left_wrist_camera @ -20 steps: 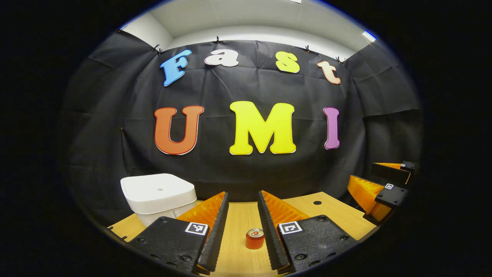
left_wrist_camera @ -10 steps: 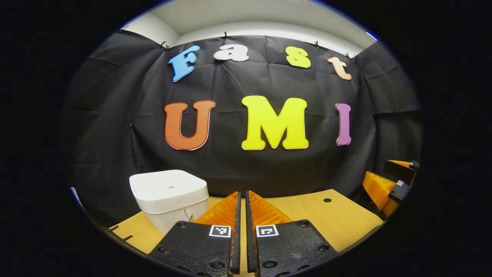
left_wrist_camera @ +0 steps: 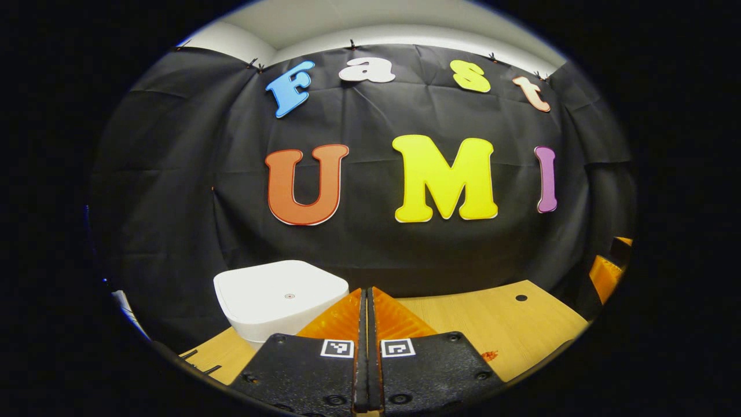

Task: Press the lid of the desktop garbage bin to open it, pick up the crumpled paper on the desktop and throw it into the bin, then pick up the pop can on the desktop and drop it into the bin, and finally close the garbage bin lid.

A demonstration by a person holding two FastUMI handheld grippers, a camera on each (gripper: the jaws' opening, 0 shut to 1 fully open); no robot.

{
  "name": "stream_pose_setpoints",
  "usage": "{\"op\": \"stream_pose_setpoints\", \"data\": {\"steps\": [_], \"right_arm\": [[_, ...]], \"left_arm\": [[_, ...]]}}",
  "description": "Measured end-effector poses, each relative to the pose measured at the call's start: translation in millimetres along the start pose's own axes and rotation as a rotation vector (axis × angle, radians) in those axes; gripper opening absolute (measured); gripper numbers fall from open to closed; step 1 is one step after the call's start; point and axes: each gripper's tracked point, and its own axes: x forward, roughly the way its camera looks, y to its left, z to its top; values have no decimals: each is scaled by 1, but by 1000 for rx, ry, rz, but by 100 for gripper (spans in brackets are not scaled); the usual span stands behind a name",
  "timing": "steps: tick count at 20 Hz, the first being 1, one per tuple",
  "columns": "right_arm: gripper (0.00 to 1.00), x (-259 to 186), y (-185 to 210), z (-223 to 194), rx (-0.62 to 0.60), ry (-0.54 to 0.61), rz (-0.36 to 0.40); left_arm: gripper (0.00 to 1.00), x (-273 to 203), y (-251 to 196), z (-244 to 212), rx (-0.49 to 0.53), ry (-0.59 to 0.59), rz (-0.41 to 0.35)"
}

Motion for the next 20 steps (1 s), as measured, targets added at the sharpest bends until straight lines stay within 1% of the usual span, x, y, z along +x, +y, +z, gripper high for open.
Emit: {"op": "stream_pose_setpoints", "data": {"steps": [6,11,13,17,20], "right_arm": [[94,10,5,0,-4,3,14],[94,16,1,-3,5,14,9],[94,17,-1,-5,7,23,5],[94,19,-1,-8,4,32,3],[94,20,-1,-8,2,35,7]], "left_arm": [[3,31,32,-5,25,49,30],[3,56,60,-12,-7,122,52],[3,65,71,-19,-1,155,63],[3,76,84,-37,0,243,57],[2,82,86,-38,-8,268,39]]}}
